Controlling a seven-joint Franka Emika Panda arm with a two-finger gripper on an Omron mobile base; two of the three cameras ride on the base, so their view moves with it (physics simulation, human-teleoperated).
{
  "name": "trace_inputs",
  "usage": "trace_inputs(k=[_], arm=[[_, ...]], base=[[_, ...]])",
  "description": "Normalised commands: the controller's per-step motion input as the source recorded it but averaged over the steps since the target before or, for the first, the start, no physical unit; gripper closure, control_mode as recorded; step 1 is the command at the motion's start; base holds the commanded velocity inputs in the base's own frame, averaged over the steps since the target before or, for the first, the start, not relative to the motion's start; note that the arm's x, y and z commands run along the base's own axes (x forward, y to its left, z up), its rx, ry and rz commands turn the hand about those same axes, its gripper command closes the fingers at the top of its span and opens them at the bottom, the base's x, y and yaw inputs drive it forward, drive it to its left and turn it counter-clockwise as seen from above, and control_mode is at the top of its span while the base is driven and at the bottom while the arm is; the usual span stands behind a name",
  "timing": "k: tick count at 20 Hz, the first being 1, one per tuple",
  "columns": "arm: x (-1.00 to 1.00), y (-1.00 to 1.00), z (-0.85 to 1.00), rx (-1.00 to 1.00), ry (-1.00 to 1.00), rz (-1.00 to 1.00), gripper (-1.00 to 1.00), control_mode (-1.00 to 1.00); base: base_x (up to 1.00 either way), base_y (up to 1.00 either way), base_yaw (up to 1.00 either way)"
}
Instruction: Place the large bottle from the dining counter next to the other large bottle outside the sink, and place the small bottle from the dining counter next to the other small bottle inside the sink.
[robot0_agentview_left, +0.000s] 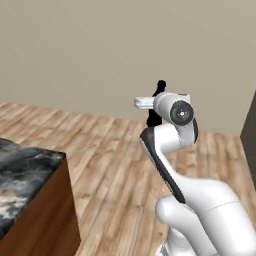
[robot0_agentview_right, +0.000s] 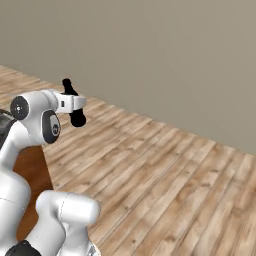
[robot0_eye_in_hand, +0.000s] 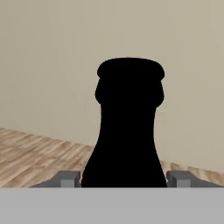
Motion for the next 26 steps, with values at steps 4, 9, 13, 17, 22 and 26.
trace_inputs(k=[4,9,13,17,22,26], arm=[[0.0,0.0,0.0,0.0,0.0,0.0,1.0,1.0],[0.0,0.0,0.0,0.0,0.0,0.0,1.0,1.0],[0.0,0.0,0.0,0.0,0.0,0.0,1.0,1.0],[0.0,0.0,0.0,0.0,0.0,0.0,1.0,1.0],[0.0,0.0,0.0,0.0,0.0,0.0,1.0,1.0],[0.0,0.0,0.0,0.0,0.0,0.0,1.0,1.0]], base=[[0.0,0.0,-0.5],[0.0,0.0,-0.5],[0.0,0.0,-0.5],[-0.04,-0.08,-0.43],[-0.57,-0.11,-0.25],[-1.0,-0.04,0.0]])
